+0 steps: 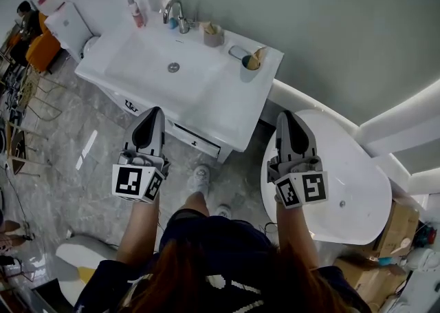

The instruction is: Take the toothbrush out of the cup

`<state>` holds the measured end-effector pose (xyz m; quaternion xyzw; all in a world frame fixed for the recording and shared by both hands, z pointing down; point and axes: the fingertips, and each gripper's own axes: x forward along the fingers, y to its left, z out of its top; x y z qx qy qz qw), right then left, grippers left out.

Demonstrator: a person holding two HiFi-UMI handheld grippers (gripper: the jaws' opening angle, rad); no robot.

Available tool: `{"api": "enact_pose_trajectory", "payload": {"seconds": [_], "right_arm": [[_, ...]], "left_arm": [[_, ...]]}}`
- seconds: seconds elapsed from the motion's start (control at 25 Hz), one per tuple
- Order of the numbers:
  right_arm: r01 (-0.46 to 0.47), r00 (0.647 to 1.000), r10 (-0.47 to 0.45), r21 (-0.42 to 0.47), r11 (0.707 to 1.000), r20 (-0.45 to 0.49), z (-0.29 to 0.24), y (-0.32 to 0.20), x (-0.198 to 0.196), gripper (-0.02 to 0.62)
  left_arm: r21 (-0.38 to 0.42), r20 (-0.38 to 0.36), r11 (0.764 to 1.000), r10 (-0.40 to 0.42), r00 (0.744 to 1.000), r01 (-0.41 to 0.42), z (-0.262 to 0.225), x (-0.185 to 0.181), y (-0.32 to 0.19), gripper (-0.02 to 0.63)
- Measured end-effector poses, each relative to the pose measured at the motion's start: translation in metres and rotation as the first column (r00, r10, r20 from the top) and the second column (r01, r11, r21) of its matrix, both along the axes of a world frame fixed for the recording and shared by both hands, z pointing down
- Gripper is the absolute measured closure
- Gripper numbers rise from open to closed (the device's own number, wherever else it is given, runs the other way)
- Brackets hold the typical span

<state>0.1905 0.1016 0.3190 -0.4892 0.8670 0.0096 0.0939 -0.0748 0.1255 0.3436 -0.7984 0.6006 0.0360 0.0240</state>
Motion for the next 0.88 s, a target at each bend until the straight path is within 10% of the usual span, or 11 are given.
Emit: {"api": "enact_pose_trajectory", "payload": {"seconds": [0.88], "right_arm": [[-0.156, 0.987, 0.155, -0.032, 0.987, -0.054, -0.002, -0.180, -0.040, 0.581]], "left_arm": [[-0.006, -0.011, 0.987, 0.162, 0.987, -0.162, -0.007, -0.040, -0.220, 0.588]]}}
